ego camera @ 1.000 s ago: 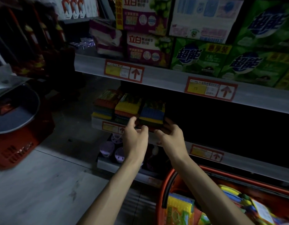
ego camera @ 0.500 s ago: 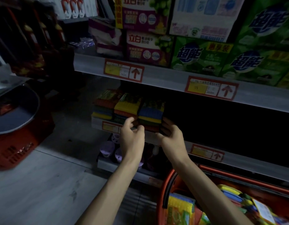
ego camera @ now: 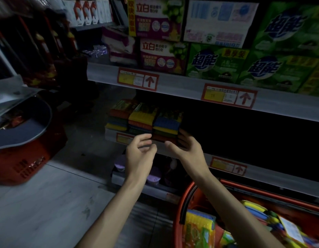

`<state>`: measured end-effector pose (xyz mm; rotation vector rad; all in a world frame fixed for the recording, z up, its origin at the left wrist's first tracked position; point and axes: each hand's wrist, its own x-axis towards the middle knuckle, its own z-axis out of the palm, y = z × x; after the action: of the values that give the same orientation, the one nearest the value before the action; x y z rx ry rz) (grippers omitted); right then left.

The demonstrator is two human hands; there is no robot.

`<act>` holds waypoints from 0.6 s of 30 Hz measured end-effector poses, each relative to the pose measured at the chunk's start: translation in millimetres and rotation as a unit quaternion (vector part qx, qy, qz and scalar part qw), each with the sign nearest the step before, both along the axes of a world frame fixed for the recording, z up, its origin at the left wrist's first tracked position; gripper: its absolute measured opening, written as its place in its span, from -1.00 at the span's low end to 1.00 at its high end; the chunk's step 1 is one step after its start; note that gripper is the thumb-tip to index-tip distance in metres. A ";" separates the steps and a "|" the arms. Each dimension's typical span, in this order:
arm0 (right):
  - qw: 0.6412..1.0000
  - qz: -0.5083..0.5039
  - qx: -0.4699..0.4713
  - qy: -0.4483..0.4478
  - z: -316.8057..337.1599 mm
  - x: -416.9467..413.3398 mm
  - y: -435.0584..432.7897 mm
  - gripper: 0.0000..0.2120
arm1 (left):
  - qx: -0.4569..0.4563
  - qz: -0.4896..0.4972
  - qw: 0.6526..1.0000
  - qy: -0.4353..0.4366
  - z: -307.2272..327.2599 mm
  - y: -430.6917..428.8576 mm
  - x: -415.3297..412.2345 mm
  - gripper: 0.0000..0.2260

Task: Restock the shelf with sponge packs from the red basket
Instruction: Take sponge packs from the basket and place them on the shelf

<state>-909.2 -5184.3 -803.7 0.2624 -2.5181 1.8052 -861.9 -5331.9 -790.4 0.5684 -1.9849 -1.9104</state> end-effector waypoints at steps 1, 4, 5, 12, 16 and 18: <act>1.000 0.003 0.004 0.000 0.8 1.2 1.3 -0.27 | -0.002 -0.004 1.000 -0.001 0.4 -1.2 3.7 -0.74; 1.000 0.012 0.016 0.007 4.2 6.4 8.7 -0.30 | -0.017 -0.023 1.000 0.005 3.2 -2.3 15.1 -0.74; 1.000 0.017 0.024 0.012 4.6 8.6 11.9 -0.30 | -0.021 -0.032 0.999 0.006 3.9 -2.3 18.7 -0.75; 0.990 0.055 0.119 0.055 16.1 39.5 60.3 -0.32 | -0.112 -0.161 0.981 -0.006 14.2 17.4 63.8 -0.69; 0.981 0.069 0.161 0.080 30.8 65.9 101.0 -0.38 | -0.173 -0.206 0.962 0.030 21.7 35.9 92.1 -0.64; 0.975 0.072 0.189 0.094 42.0 81.9 120.4 -0.40 | -0.202 -0.221 0.952 0.058 28.2 44.9 100.3 -0.63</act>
<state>-827.3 -5064.0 -761.7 0.6099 -2.7422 1.2491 -761.6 -5287.0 -762.2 -0.1068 -2.4802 -1.6229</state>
